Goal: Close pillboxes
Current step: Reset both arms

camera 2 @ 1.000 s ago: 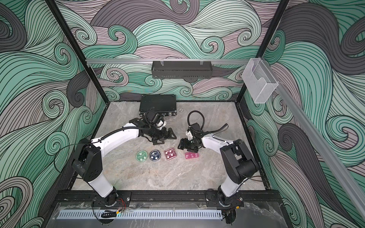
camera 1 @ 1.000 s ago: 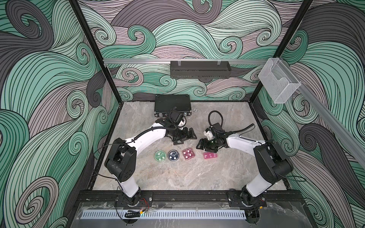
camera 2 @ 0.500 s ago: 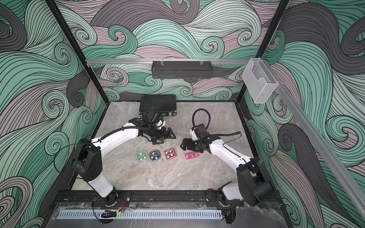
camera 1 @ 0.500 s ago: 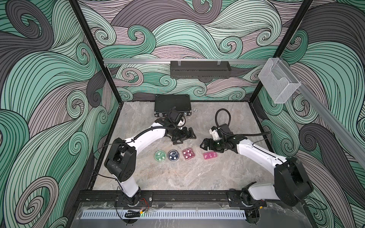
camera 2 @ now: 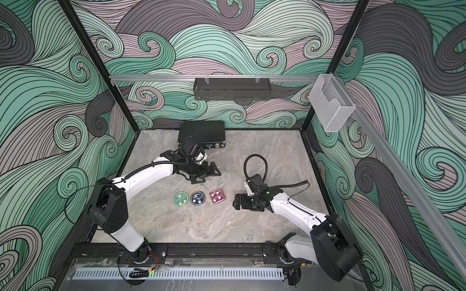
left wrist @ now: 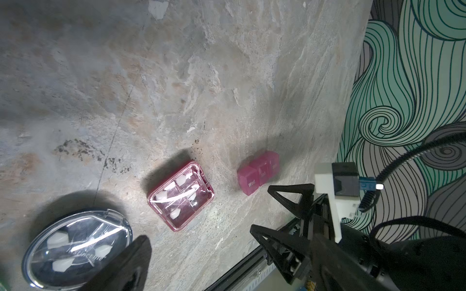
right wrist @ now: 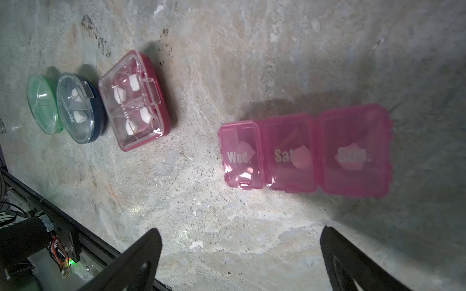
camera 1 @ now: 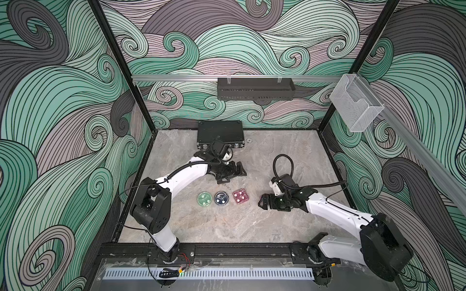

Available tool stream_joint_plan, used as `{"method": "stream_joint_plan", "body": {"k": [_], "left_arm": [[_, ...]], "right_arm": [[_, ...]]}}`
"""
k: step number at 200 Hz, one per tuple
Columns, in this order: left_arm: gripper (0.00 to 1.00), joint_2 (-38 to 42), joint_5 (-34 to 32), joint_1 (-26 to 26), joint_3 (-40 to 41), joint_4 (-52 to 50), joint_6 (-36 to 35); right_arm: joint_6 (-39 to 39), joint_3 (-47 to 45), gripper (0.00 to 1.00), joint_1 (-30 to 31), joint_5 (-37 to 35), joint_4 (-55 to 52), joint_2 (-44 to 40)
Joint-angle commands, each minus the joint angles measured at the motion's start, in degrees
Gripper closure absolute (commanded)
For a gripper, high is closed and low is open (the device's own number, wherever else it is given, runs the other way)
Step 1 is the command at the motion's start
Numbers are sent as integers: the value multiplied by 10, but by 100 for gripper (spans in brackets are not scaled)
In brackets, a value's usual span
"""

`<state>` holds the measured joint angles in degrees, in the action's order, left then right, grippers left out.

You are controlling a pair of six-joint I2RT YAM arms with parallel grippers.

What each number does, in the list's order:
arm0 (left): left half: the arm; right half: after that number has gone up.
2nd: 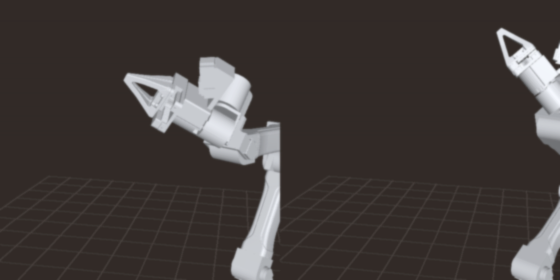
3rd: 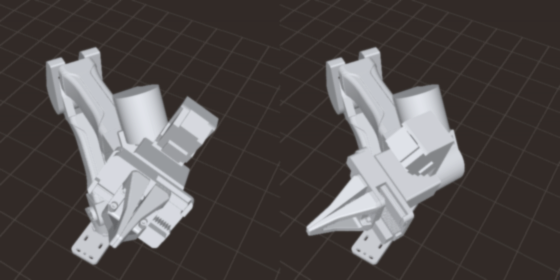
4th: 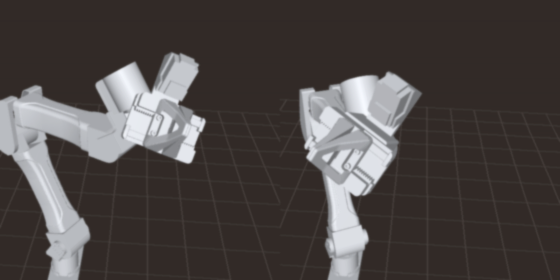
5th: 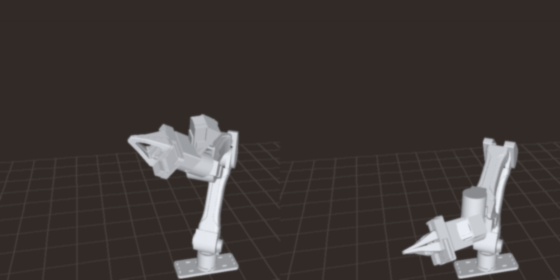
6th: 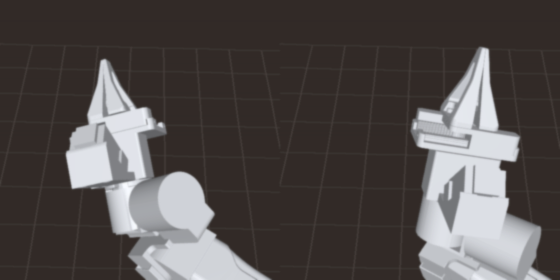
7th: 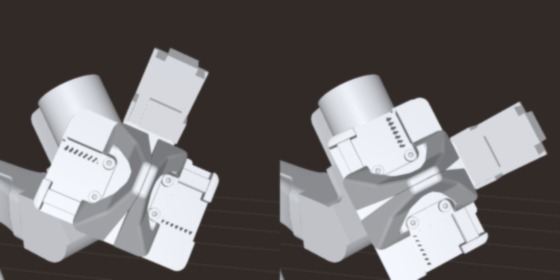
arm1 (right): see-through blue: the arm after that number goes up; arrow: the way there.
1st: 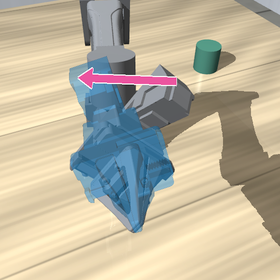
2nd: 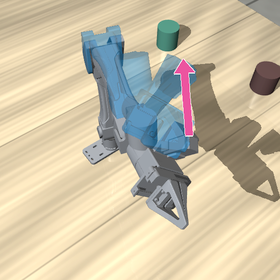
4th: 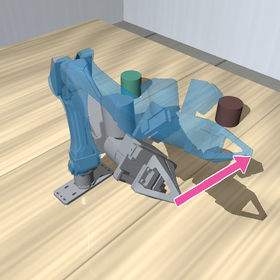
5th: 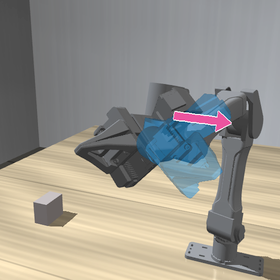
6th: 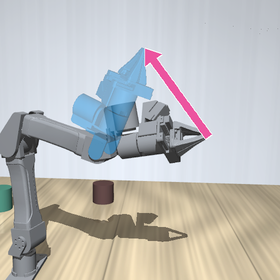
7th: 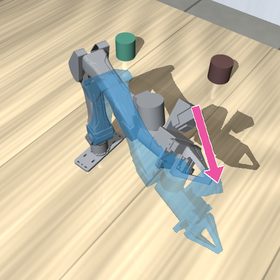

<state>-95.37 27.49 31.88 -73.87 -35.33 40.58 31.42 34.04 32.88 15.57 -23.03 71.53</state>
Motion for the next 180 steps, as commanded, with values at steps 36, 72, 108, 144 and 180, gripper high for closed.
{"method": "stream_joint_plan", "body": {"k": [36, 72, 108, 144, 180], "left_arm": [[1, 19, -8, -5, 4, -13, -4], [1, 24, -9, -8, 9, -17, -7], [1, 24, -8, -8, 10, -14, -5], [1, 24, -8, -9, 10, -15, -5], [1, 26, -9, -9, 12, -17, -6]], "right_arm": [[16, 17, 0, 14, 6, 81, 75], [20, 30, 0, 22, 8, 95, 99], [23, 41, 0, 27, 8, 99, 114], [36, 45, 0, 40, 10, 109, 120], [39, 54, 0, 46, 7, 109, 133]]}}
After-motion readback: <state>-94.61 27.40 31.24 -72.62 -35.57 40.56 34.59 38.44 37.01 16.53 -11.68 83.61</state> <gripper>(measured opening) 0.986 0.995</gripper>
